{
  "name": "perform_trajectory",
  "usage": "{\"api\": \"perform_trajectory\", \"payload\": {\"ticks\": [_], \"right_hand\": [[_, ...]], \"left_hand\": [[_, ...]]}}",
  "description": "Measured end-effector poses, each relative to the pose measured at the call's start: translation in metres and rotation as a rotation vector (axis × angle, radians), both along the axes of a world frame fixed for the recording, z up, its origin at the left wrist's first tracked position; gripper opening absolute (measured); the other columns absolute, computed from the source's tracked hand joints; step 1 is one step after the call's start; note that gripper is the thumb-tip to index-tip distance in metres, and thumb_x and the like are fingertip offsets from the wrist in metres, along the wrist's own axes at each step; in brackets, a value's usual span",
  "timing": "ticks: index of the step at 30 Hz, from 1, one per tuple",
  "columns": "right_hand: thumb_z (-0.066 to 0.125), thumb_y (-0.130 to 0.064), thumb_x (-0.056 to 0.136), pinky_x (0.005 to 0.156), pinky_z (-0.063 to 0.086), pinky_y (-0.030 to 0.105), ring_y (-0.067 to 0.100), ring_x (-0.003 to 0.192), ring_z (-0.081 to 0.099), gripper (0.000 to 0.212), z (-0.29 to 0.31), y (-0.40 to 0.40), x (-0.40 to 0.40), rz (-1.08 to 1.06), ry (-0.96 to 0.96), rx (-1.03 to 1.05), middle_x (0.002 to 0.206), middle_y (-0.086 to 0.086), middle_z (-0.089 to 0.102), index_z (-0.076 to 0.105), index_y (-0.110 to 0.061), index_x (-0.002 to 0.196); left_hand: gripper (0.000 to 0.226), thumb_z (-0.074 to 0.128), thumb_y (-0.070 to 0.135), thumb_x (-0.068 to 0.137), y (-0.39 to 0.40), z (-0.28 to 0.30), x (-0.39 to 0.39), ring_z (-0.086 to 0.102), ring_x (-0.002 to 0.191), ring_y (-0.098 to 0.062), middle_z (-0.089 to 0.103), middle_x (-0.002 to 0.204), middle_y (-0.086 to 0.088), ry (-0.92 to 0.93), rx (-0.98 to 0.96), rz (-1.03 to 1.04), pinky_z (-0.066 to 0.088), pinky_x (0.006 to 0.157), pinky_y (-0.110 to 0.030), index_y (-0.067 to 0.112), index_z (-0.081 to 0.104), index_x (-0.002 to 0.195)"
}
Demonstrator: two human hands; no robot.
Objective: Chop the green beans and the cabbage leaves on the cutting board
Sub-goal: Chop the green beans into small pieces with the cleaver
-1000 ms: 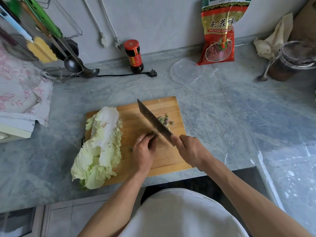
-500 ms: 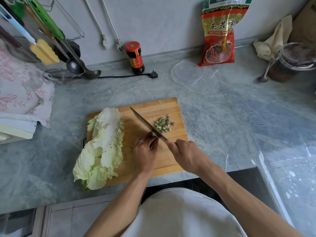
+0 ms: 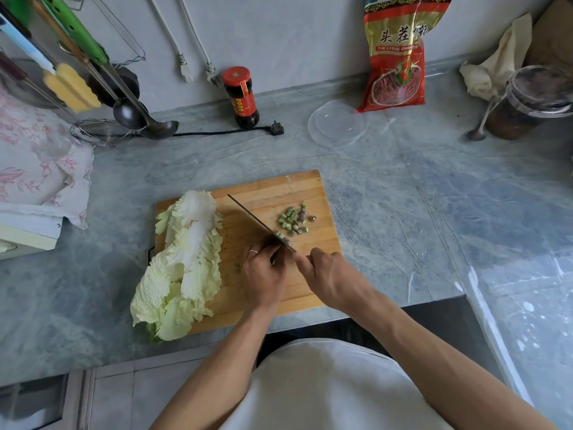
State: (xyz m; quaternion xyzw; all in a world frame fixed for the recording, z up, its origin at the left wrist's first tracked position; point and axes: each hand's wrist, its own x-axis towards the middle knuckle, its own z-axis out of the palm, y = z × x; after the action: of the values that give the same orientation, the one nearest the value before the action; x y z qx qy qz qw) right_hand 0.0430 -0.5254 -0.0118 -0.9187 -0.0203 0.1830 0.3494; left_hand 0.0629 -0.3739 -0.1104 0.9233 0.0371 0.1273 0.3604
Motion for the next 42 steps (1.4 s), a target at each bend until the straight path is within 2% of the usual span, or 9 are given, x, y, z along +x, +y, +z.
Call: {"api": "perform_trajectory", "payload": {"ticks": [8,10,13,16,22,27,31,39,42], "right_hand": [[0.033,-0.043,0.106,0.058,0.030,0.035,0.027,0.061,0.043,0.044,0.006,-0.001,0.010,-0.037,0.082,0.081,0.064,0.005,0.043,0.036,-0.024,0.067],[0.031,-0.043,0.107,0.054,0.036,0.035,0.026,0.062,0.048,0.046,0.010,-0.005,0.014,-0.075,0.136,0.098,0.067,0.006,0.047,0.048,-0.015,0.074],[0.029,-0.050,0.105,0.039,0.040,0.030,0.018,0.050,0.050,0.059,0.007,-0.012,0.016,-0.148,0.165,0.116,0.066,0.007,0.053,0.056,-0.001,0.085],[0.031,-0.053,0.104,0.047,0.041,0.030,0.017,0.052,0.047,0.063,0.002,-0.016,0.013,-0.136,0.105,0.090,0.066,0.006,0.053,0.058,0.001,0.087],[0.033,-0.053,0.103,0.049,0.030,0.029,0.016,0.051,0.039,0.057,0.006,-0.016,0.007,-0.051,0.017,0.077,0.058,0.003,0.046,0.043,-0.010,0.067],[0.034,-0.055,0.103,0.050,0.033,0.031,0.017,0.051,0.039,0.058,0.002,-0.009,0.003,-0.034,0.037,0.092,0.058,0.005,0.047,0.043,-0.010,0.067],[0.034,-0.053,0.103,0.049,0.030,0.030,0.017,0.051,0.038,0.057,0.000,-0.011,0.001,-0.024,0.046,0.078,0.058,0.004,0.045,0.042,-0.010,0.066],[0.033,-0.054,0.103,0.046,0.028,0.028,0.017,0.049,0.037,0.057,-0.002,-0.011,-0.002,0.011,0.021,0.048,0.057,0.004,0.045,0.043,-0.010,0.068],[0.032,-0.055,0.102,0.048,0.032,0.037,0.020,0.048,0.036,0.055,-0.002,-0.006,-0.004,0.029,-0.012,0.038,0.056,0.005,0.045,0.040,-0.012,0.068]], "left_hand": [[0.013,0.075,0.019,0.088,0.009,-0.005,-0.001,0.063,0.090,-0.021,0.073,0.103,0.005,-0.100,0.066,-0.077,0.054,0.078,-0.039,0.020,0.077,0.101],[0.014,0.072,0.025,0.091,0.014,-0.007,0.001,0.064,0.089,-0.023,0.073,0.105,0.005,-0.128,0.107,-0.126,0.053,0.077,-0.039,0.019,0.077,0.102],[0.017,0.070,0.028,0.093,0.018,-0.009,0.002,0.063,0.093,-0.024,0.072,0.110,0.003,-0.133,0.150,-0.157,0.053,0.080,-0.038,0.017,0.078,0.103],[0.018,0.067,0.026,0.095,0.021,-0.010,0.002,0.065,0.096,-0.025,0.072,0.114,0.000,-0.151,0.191,-0.199,0.053,0.084,-0.041,0.014,0.077,0.105],[0.015,0.074,0.018,0.090,0.019,-0.005,-0.003,0.069,0.093,-0.022,0.073,0.113,-0.004,-0.143,0.145,-0.164,0.058,0.078,-0.035,0.015,0.079,0.104],[0.018,0.076,0.017,0.087,0.016,-0.002,-0.006,0.068,0.088,-0.019,0.073,0.109,-0.003,-0.107,0.125,-0.130,0.056,0.071,-0.029,0.016,0.078,0.105],[0.019,0.075,0.017,0.089,0.016,-0.002,-0.006,0.068,0.088,-0.018,0.072,0.111,-0.002,-0.085,0.108,-0.135,0.051,0.073,-0.024,0.015,0.077,0.107],[0.018,0.073,0.015,0.090,0.015,-0.002,-0.006,0.068,0.085,-0.020,0.072,0.108,-0.004,-0.090,0.071,-0.124,0.057,0.069,-0.032,0.015,0.077,0.107],[0.019,0.071,0.016,0.091,0.017,-0.005,-0.005,0.068,0.085,-0.022,0.072,0.108,-0.005,-0.100,0.074,-0.129,0.057,0.069,-0.033,0.015,0.077,0.109]]}}
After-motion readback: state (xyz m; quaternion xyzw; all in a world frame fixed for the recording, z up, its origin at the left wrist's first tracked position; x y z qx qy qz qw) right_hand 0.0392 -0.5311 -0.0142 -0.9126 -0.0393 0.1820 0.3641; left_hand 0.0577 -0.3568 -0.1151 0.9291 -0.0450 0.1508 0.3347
